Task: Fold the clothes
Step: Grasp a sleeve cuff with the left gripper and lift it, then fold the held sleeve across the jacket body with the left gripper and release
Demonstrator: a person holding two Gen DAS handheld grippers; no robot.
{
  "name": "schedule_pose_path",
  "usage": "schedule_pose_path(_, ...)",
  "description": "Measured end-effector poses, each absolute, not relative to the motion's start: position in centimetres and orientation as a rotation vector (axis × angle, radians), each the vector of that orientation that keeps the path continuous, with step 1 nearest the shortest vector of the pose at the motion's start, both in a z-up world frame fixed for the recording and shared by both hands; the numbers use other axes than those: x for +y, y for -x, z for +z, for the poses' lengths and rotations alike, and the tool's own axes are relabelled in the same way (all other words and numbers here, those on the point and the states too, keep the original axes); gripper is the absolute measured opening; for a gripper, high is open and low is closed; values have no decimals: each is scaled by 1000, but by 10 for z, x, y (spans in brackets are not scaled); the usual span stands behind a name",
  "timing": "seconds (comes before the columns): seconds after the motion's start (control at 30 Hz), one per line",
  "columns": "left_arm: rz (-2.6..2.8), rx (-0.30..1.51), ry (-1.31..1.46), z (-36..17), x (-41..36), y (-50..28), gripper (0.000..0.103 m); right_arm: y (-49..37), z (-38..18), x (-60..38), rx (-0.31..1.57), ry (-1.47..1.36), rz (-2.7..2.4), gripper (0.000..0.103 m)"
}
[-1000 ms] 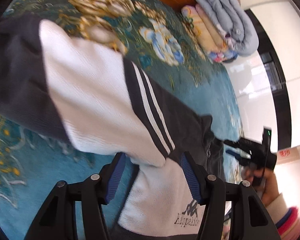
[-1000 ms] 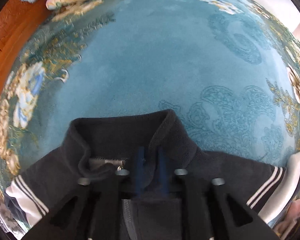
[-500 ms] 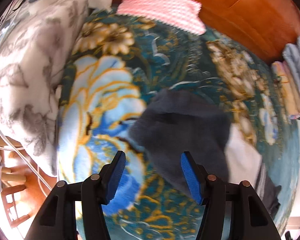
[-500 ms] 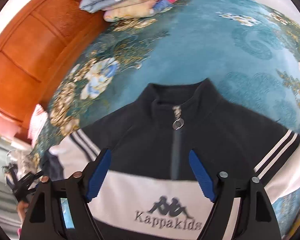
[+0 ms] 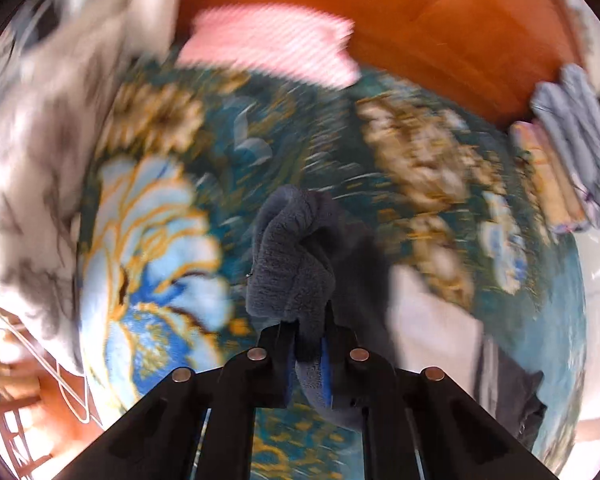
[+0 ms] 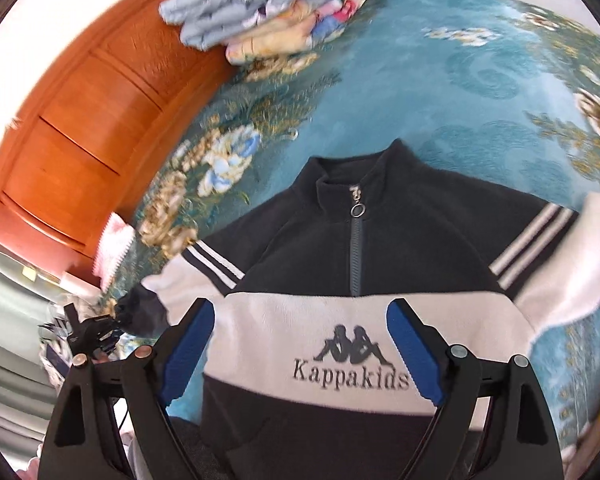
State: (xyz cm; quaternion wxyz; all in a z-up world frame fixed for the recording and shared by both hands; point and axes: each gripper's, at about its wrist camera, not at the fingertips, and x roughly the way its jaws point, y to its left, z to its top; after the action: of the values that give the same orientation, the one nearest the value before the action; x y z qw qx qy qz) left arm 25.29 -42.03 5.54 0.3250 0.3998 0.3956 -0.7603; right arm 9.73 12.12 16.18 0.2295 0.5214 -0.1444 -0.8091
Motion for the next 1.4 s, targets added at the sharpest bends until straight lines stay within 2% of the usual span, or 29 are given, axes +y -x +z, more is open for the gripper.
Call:
schedule_pose_path(0.3, -2416, 808, -981, 182, -316, -184, 10, -166, 196, 194, -500, -1299, -2331, 89)
schedule_pose_path(0.5, -2617, 704, -1082, 215, -211, -139, 10, -181, 221, 224, -576, -1173, -2380, 89)
schedule_pose_path(0.67, -2679, 621, -1234, 196, -123, -103, 10, -181, 220, 237, -565, -1137, -2390, 89)
schedule_pose_path(0.93, -2644, 537, -1558, 130, -10, -59, 10, -171, 180, 275, -609, -1227, -2410, 89)
schedule_pose_path(1.1, -2590, 666, -1658, 103, 12, -41, 10, -171, 157, 290, -621, -1279, -2431, 89)
schedule_pose_path(1.23, -2686, 844, -1506, 117, 7, -34, 10, -175, 141, 300, -648, -1328, -2443, 89)
schedule_pose_path(1.3, -2713, 815, -1520, 114, 14, -29, 10, -174, 134, 305, -684, -1349, -2445, 89)
schedule_pose_path(1.4, -2676, 705, -1688, 85, 34, -23, 10, -169, 121, 310, -746, -1397, -2436, 89)
